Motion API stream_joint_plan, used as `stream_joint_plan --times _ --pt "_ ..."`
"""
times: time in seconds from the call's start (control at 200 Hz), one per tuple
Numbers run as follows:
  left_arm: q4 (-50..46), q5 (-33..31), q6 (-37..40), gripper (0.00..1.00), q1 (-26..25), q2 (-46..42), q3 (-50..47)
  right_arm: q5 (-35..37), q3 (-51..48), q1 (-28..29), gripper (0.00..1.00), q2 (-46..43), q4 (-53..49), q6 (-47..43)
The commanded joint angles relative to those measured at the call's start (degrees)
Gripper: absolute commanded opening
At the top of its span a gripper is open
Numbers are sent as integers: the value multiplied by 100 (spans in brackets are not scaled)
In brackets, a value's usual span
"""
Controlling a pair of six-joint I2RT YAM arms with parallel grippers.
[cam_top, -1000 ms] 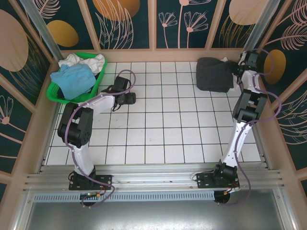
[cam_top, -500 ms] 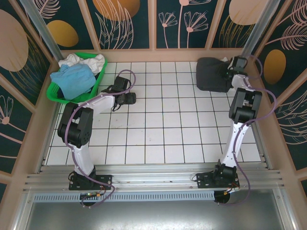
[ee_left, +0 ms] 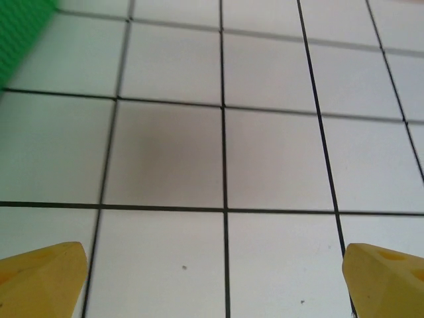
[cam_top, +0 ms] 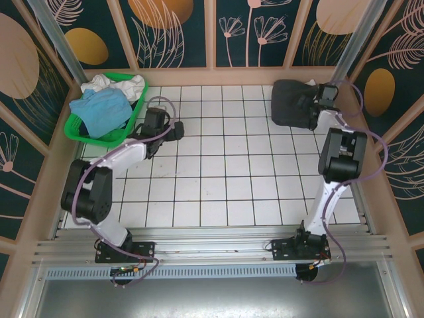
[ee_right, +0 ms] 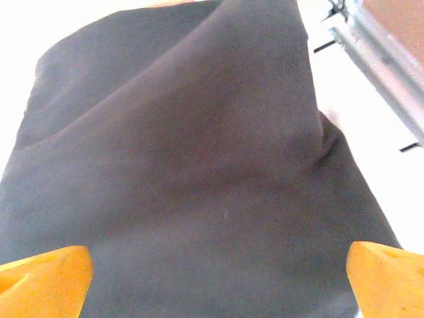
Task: Fold and stack the t-shirts
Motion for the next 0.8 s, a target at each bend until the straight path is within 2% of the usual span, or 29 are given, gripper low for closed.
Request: stream_joint_plan --times 0.0,0.16,0.2,0.255,0.305,0.35,0.39,0.475,0.52,0.55,0.611,0.656,0.701,0.736,0.771,0.796 --pt "1340 -856 -146 99 56 -695 -740 714 -1263 369 99 -1132 1179 -380" --pt "2880 -1954 261 98 62 -1684 -2189 2015 -3477 1126 99 -2529 2562 -399" --pt "3168 -2019 462 98 95 -1828 -2490 2247 -3994 1271 99 -2872 2933 -250" --pt "3242 -2100 575 98 176 -1871 -2705 2170 -4547 1288 99 -3261 3129 72" --pt "3321 -2130 730 99 251 -1783 -2862 2052 -5143 1325 99 -3520 3687 -215" --pt "3489 -2355 795 99 300 -1654 -2957 2153 -5736 1397 99 -3714 4576 -497" --pt "3185 -2319 806 99 337 -1685 -2882 1960 -6324 1420 99 -3812 5567 -847" --pt "3682 -2443 983 99 412 -1846 -3162 1943 -7213 1424 99 -3689 7099 -1294" --pt "3994 -2309 1055 99 557 -1946 -3347 2087 -7352 1367 99 -3505 7497 -1253" --pt "4194 -2165 1106 99 675 -1986 -3450 2235 -7220 1399 99 -3524 7147 -1175" --pt "4845 -1847 1274 99 955 -1854 -3730 1942 -6881 1364 99 -3397 6569 -1156" --pt "4429 -1905 1166 99 1114 -1737 -3592 1932 -6640 1370 99 -3219 6361 -1164" --pt "4582 -1672 1093 99 1240 -1630 -3695 1991 -6592 1347 99 -2942 6638 -1078" --pt "4707 -1592 1071 99 1300 -1529 -3747 1731 -6680 1212 99 -2666 7155 -1054" --pt "4865 -1594 1113 99 1324 -1417 -3794 1523 -6596 1083 99 -2788 6661 -871" --pt "5034 -1655 1171 99 1337 -1294 -3829 1464 -6654 1016 99 -2834 6743 -814"
